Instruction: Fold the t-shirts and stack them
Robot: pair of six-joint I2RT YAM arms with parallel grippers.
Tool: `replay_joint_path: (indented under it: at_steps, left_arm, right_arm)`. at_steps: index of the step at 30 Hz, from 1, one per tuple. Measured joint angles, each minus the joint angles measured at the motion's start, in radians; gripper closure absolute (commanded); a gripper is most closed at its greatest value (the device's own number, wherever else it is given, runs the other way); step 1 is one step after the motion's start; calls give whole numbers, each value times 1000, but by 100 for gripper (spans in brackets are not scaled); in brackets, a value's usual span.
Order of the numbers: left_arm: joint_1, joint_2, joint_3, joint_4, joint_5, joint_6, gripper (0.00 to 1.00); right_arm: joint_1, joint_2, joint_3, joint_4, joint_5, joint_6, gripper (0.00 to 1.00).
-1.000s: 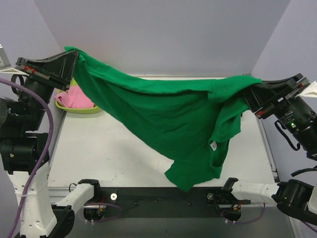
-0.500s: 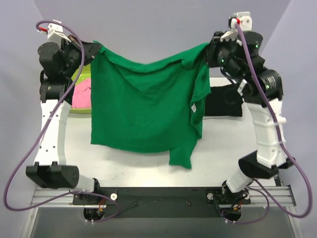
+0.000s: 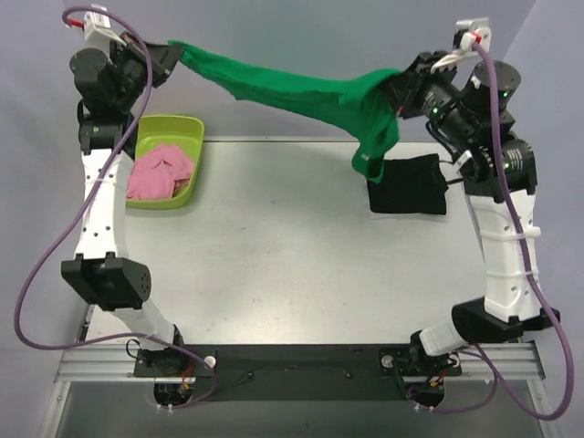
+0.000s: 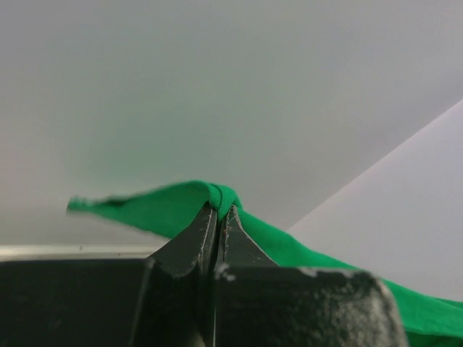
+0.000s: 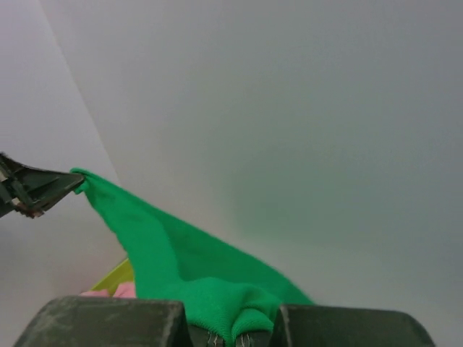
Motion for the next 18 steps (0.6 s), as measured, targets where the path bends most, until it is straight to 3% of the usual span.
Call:
replay_joint_path:
  at_steps: [8, 13, 14, 15, 16, 17, 18]
  left_arm:
    - [5, -431, -821, 160, -93, 5, 100]
    - [5, -700, -1269, 82, -230, -2, 100]
    - [5, -767, -1344, 40, -262, -6, 100]
    - [3, -816, -1382, 7, -280, -7, 96]
    - [-2, -873, -1417, -45, -301, -6, 80]
    - [-13, -929, -1435, -99, -330, -4, 44]
    - [-28, -962, -1436, -135, -353, 3, 21]
  right_arm:
    - [150, -323, -738, 155, -85, -2, 100]
    - [284, -446, -1193, 175, -84, 4, 100]
    - [314, -468, -1258, 160, -77, 7, 95]
    - [354, -491, -1313, 140, -63, 11, 63]
    - [399, -513, -1355, 120, -51, 16, 44]
    - [446, -541, -1384, 93, -38, 24, 23]
    - [480, -565, -1400, 72, -21, 29, 0]
